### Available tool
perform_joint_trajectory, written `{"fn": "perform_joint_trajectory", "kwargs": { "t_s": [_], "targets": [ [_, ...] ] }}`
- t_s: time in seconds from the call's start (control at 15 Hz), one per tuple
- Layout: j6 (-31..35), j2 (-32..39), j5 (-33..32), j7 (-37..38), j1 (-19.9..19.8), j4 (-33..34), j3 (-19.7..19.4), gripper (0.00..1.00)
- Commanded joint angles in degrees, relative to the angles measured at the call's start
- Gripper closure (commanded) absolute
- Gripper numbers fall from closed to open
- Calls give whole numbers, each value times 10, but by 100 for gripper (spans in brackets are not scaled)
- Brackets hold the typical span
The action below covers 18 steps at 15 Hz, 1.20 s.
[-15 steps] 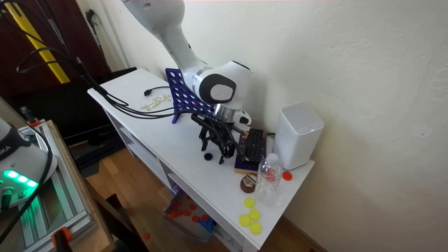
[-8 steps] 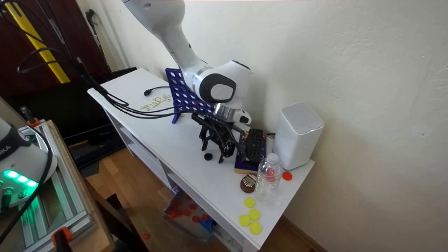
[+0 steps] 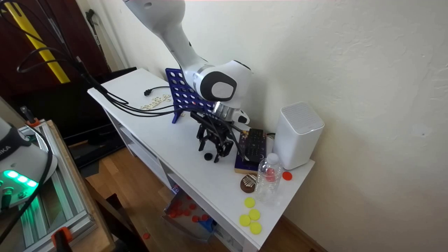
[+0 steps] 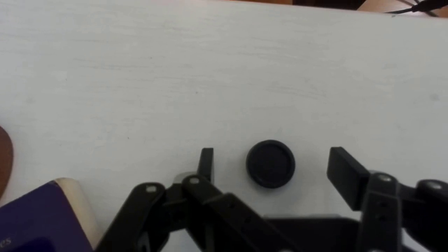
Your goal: Pick up the dark blue circle and put it in the blue object
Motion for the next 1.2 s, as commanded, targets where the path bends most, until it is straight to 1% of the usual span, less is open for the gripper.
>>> {"fn": "perform_joint_trajectory", "kwargs": {
  "t_s": [0.0, 0.13, 0.2, 0.27, 0.53, 0.6, 0.67, 0.8, 0.87, 0.93, 1.0, 1.07, 1.13],
  "targets": [
    [-23, 13, 13, -8, -4, 23, 5, 33],
    [-23, 13, 13, -7, -4, 25, 5, 26],
    [-20, 13, 14, -6, -4, 25, 5, 30],
    [-17, 14, 14, -6, -4, 24, 6, 26],
    [-13, 13, 18, -5, -5, 23, 8, 23],
    [-12, 13, 19, -5, -5, 23, 9, 25],
    [-11, 13, 20, -5, -6, 23, 9, 25],
    [-11, 13, 21, -5, -6, 24, 9, 28],
    [-11, 13, 21, -4, -6, 25, 9, 31],
    [-11, 14, 21, -3, -6, 26, 9, 30],
    [-9, 13, 21, 0, -4, 26, 8, 33],
    [-8, 14, 22, 0, -4, 27, 8, 31],
    [-9, 14, 22, 1, -4, 29, 8, 33]
  ]
}}
